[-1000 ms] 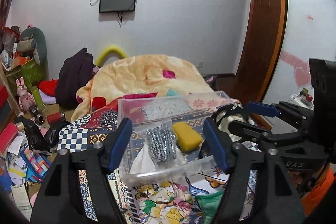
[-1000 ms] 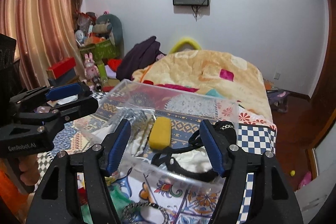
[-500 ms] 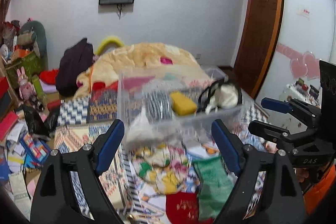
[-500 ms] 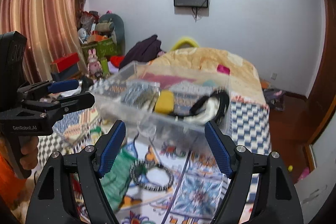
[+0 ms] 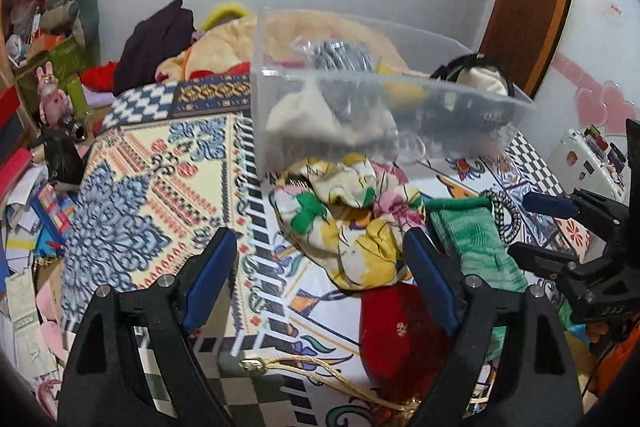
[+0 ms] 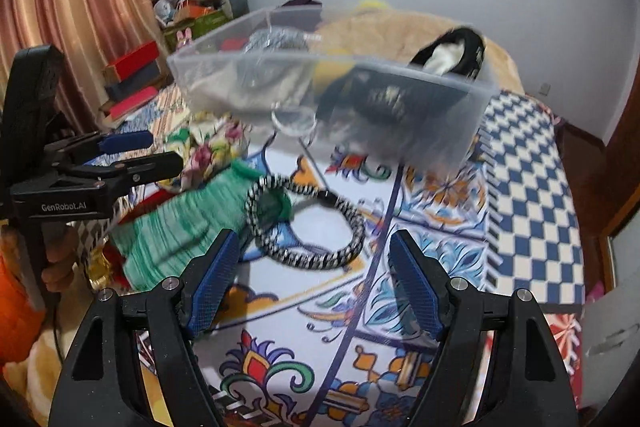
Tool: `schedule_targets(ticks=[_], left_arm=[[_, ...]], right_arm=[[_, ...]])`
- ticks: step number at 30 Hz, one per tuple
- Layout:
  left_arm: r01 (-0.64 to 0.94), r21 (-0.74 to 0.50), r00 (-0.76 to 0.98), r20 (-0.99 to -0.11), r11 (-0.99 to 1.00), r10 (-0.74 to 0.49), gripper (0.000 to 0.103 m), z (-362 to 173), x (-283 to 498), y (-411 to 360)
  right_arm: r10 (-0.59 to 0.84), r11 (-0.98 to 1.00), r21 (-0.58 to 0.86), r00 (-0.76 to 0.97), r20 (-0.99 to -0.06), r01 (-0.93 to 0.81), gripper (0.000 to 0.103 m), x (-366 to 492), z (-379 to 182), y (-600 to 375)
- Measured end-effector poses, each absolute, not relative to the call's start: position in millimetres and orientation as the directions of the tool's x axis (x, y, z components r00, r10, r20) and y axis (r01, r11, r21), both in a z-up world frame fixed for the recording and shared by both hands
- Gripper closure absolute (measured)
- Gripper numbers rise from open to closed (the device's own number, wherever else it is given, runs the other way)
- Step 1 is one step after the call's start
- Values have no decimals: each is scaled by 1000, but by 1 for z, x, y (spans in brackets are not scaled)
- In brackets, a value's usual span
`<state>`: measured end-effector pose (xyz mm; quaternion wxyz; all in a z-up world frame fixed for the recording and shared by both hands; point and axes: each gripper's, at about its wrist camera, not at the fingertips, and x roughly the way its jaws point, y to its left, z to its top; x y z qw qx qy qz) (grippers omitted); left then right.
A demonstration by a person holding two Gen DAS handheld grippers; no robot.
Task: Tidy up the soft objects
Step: 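Grasp the braided cord bracelet with the right tool while the left tool grasps the floral scrunchie, then carry the bracelet and scrunchie over the clear box with both tools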
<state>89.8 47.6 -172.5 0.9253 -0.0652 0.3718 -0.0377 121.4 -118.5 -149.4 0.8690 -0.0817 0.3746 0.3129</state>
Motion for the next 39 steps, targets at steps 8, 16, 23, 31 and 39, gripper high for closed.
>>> schedule_targets(ticks=[8,16,23,31,39], left_arm=[[21,-152,704,-700,988,-123,18,-175,103,35],[12,-117,723,-685,993,-90,44,-175,104,27],[20,-145,736,-667,989,-113,81,-175,94,37],[29,-128,786,-609,991,-102,88,-153,72,39],[40,-144,852,-512,989,-109,88,-108,49,43]], right_arm=[[454,818,61,575,-680,-573,41,121,-150,-117],[412,847,22,630,-659,-531,72,124,-150,-125],[413,855,38,636,-652,-517,90,123,-147,-137],[436,852,40,664,-607,-523,91,114,-129,-137],[458,848,26,707,-540,-529,91,109,-99,-140]])
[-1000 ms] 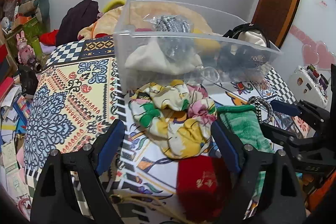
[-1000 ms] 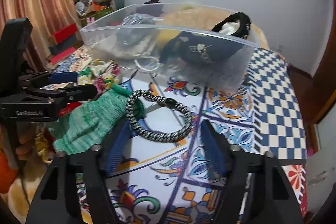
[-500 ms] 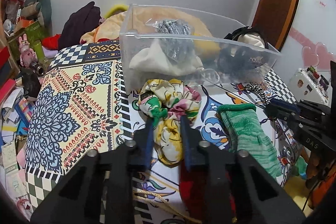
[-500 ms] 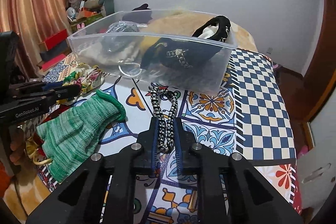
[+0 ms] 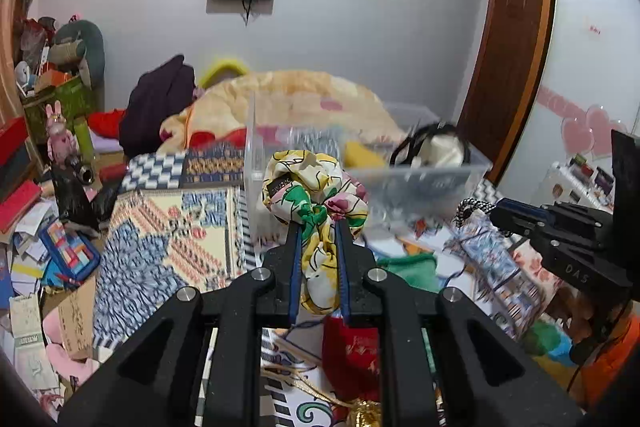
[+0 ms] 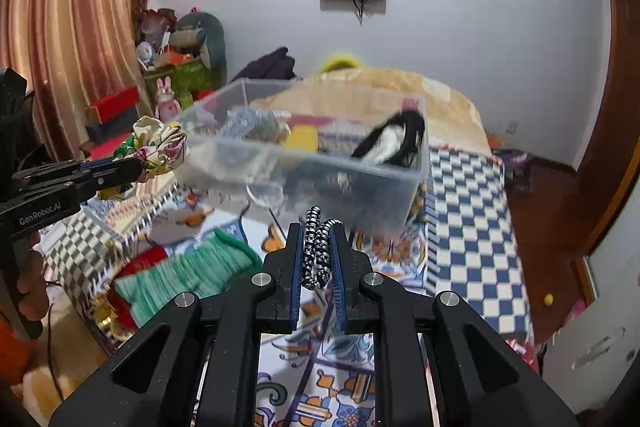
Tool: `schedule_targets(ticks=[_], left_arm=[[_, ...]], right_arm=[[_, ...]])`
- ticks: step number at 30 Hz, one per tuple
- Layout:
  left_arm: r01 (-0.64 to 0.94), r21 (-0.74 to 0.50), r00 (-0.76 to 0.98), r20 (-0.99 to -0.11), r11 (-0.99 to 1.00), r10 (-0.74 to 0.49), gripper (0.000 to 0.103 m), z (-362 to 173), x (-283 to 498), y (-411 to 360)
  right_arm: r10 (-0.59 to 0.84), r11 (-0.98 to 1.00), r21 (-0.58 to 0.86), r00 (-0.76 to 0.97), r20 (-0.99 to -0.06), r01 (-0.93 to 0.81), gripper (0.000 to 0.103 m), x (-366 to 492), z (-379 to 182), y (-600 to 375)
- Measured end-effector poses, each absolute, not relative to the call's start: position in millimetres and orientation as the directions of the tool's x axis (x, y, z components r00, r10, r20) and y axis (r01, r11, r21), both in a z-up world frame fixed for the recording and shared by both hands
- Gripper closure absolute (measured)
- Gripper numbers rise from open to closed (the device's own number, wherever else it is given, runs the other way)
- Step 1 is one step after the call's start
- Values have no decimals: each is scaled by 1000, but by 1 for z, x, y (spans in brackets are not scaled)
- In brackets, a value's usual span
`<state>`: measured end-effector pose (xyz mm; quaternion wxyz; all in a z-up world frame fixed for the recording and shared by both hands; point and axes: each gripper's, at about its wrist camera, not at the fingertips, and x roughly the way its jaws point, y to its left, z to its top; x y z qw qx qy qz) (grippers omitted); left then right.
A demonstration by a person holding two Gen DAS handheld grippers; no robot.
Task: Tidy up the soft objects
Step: 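Carry the bracelet and scrunchie over the clear box with both tools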
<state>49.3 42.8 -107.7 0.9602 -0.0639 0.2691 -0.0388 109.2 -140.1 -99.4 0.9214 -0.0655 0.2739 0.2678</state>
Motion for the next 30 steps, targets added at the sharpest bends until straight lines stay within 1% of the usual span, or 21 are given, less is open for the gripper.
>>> schedule_targets(ticks=[8,11,14,21,24,30], left_arm=[[50,-148,876,-468,988,-114,88,-84,70,45],[49,-137,879,-464,989,-108,88,-79,83,43],[57,-146,872,-474,988,-121,88,-77,97,44],[59,-142,852,-509,988,-124,88,-80,134,44],[55,-119,844,-525,991,-110,88,-83,150,43],[54,-96,820,-564,994,-99,88,-93,175,40]], right_arm=[[483,844,4,757,-440,-536,91,112,-59,-133],[486,845,-4,772,-409,-535,91,119,-50,-127],[479,851,-8,783,-397,-525,91,131,-45,-119],[482,853,20,772,-415,-522,91,164,-48,-102],[482,850,22,758,-440,-527,91,176,-54,-91],[431,863,-19,754,-497,-505,91,198,-65,-74]])
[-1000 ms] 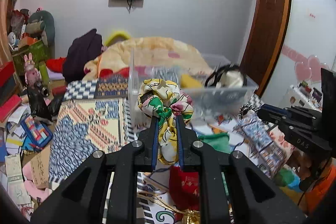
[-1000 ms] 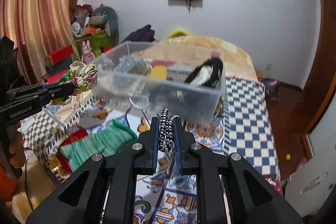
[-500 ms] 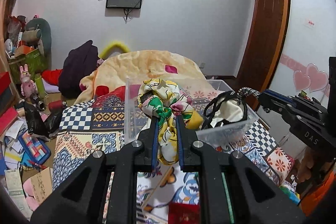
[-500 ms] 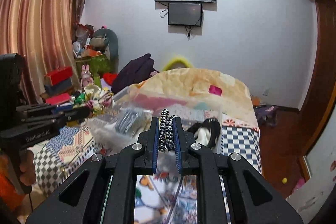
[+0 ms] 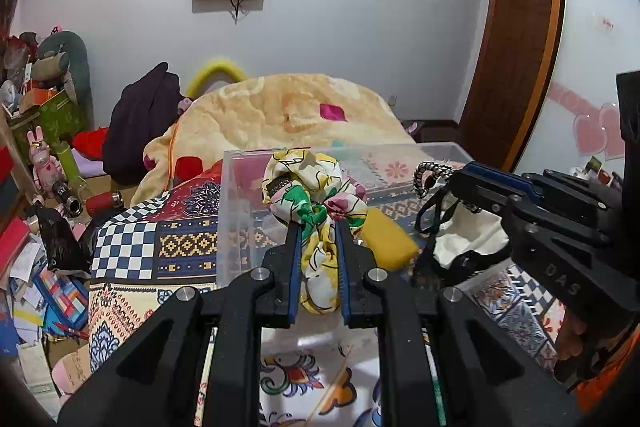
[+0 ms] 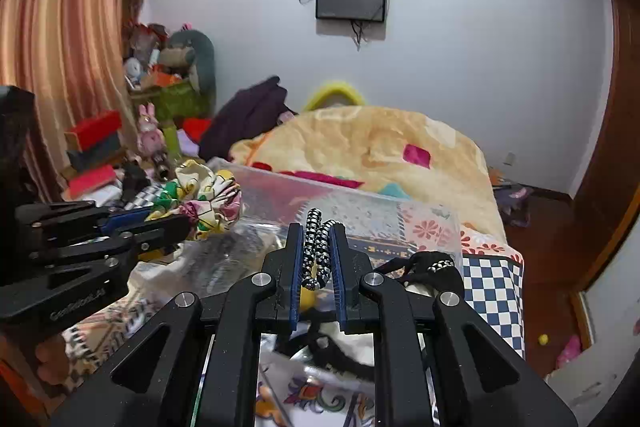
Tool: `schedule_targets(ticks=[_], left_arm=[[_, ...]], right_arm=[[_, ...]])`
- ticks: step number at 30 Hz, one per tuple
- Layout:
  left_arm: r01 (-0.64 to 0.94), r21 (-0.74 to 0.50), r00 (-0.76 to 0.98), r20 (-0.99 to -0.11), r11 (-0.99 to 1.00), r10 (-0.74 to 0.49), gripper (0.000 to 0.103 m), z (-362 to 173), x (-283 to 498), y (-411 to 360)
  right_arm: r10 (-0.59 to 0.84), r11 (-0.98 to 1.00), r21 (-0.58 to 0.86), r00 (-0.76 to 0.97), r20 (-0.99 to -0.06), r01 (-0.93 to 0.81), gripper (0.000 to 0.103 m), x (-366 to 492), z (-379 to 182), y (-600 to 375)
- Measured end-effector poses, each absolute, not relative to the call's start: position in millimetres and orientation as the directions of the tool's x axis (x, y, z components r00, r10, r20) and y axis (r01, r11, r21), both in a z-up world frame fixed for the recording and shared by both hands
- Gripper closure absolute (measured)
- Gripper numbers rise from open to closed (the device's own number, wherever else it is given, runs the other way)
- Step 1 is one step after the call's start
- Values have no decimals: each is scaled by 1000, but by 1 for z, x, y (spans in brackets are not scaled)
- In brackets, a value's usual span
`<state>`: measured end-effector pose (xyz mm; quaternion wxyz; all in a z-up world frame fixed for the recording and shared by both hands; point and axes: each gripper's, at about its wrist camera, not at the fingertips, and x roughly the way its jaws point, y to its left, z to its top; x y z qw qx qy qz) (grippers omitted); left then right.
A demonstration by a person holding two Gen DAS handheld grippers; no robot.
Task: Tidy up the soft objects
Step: 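Carry the bracelet and scrunchie over the clear box with both tools, then open both tools to drop the bracelet and scrunchie into the box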
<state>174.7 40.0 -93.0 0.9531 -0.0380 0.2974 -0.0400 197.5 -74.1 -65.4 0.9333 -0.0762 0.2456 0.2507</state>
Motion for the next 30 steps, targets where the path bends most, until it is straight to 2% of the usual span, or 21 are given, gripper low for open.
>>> schedule_targets(ticks=[5,8,10,11,12,13,15,19,21,23,25,29,30], left_arm=[[54,-82,804,-587,995,-92,88,-102,184,37],[52,-69,799,-596,996,-83,74,-105,185,33],[52,-57,800,-595,997,-76,59,-106,182,31],[53,-49,801,-595,997,-72,55,-106,180,29],[56,-42,803,-592,998,-70,49,-106,178,28],[59,-37,805,-589,998,-70,46,-105,177,27],[63,-27,808,-586,998,-66,45,-105,174,25],[63,-45,809,-583,997,-78,36,-102,169,28],[57,-51,816,-573,997,-76,35,-99,165,30],[53,-56,824,-561,997,-75,32,-94,160,32],[49,-64,833,-548,997,-77,24,-89,155,35],[48,-72,850,-521,996,-78,18,-79,138,42],[49,-74,851,-519,996,-81,16,-78,135,43]], right_arm=[[386,872,-44,740,-551,-488,91,212,-77,-71],[382,870,-29,712,-590,-492,89,219,-85,-70],[384,870,-12,691,-612,-493,85,224,-89,-71],[382,872,-6,688,-617,-490,85,223,-90,-73],[381,873,-2,684,-622,-488,79,223,-91,-74],[387,871,8,677,-626,-491,78,221,-91,-75],[387,871,8,676,-627,-492,70,219,-91,-77],[404,864,16,673,-620,-504,63,212,-87,-83],[415,857,18,670,-615,-515,61,207,-83,-85],[417,855,5,682,-600,-519,57,200,-77,-86],[423,853,-4,697,-580,-521,50,193,-72,-88],[453,842,-1,709,-540,-539,45,175,-60,-93],[460,840,2,710,-533,-542,39,172,-59,-95]])
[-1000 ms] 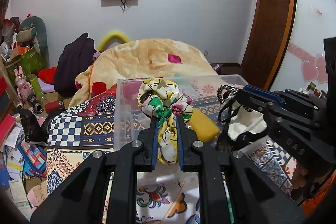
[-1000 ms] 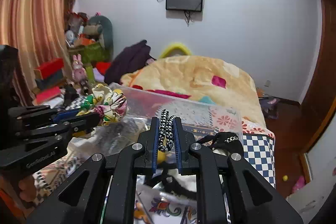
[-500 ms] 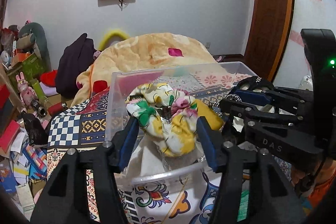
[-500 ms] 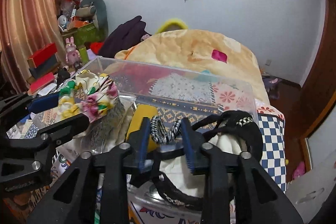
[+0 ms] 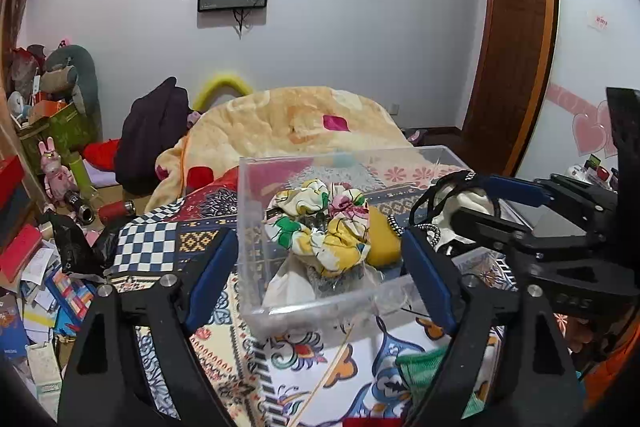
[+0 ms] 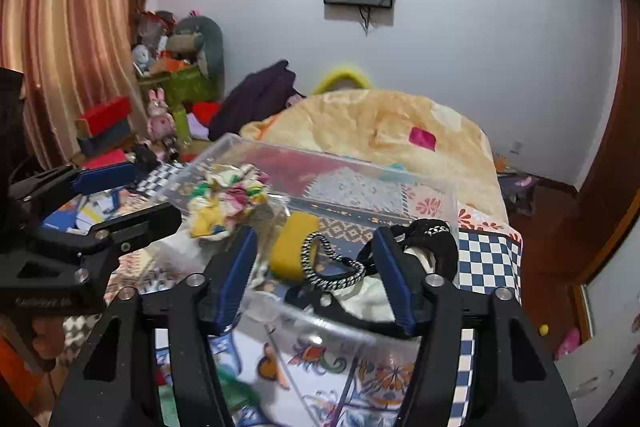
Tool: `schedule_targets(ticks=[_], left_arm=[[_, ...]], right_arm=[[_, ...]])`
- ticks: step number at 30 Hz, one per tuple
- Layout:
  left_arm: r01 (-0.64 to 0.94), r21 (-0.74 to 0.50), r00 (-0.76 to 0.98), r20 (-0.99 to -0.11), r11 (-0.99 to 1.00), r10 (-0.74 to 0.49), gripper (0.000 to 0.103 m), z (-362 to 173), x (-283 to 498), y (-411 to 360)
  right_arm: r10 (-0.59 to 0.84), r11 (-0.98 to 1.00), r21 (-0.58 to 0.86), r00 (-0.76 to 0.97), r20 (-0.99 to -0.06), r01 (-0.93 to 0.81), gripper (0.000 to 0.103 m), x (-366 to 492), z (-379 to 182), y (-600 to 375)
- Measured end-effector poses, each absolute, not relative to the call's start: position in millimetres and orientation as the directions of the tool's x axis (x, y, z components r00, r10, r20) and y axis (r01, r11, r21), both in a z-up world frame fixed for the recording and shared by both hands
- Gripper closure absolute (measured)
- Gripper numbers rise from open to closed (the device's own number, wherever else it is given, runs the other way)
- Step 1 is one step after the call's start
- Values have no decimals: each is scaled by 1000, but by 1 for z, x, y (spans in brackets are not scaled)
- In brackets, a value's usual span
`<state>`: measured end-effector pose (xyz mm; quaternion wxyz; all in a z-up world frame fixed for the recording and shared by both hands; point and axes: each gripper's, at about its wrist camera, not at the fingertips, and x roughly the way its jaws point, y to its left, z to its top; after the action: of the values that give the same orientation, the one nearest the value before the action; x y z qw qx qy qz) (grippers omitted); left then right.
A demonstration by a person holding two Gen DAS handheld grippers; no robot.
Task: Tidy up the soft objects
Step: 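Open both tools to drop the bracelet and scrunchie into the box, then grasp the green knit sock with the right tool while the left tool reaches the red pouch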
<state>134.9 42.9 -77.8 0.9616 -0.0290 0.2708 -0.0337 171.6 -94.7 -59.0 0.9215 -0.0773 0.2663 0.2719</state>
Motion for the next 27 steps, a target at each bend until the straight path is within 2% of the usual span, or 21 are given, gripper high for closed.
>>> schedule_targets(ticks=[1,7,19,24,26,27], left_arm=[[52,-79,852,-517,995,-86,15,-77,130,45],[69,-88,834,-542,994,-106,14,-85,106,47],[61,-98,751,-651,993,-110,14,-137,67,49],[65,-108,713,-691,992,-121,14,-157,58,47],[66,-114,703,-699,991,-127,14,-162,54,46],[67,-115,699,-703,991,-129,14,-164,53,45]], right_arm=[[469,838,7,712,-523,-546,34,166,-57,-97],[507,817,24,696,-509,-577,26,140,-61,-104],[522,777,88,561,-642,-623,26,116,-125,-94],[549,758,159,486,-680,-632,26,115,-145,-88],[555,753,168,477,-681,-636,32,115,-150,-87],[560,747,171,468,-683,-643,39,116,-151,-86]])
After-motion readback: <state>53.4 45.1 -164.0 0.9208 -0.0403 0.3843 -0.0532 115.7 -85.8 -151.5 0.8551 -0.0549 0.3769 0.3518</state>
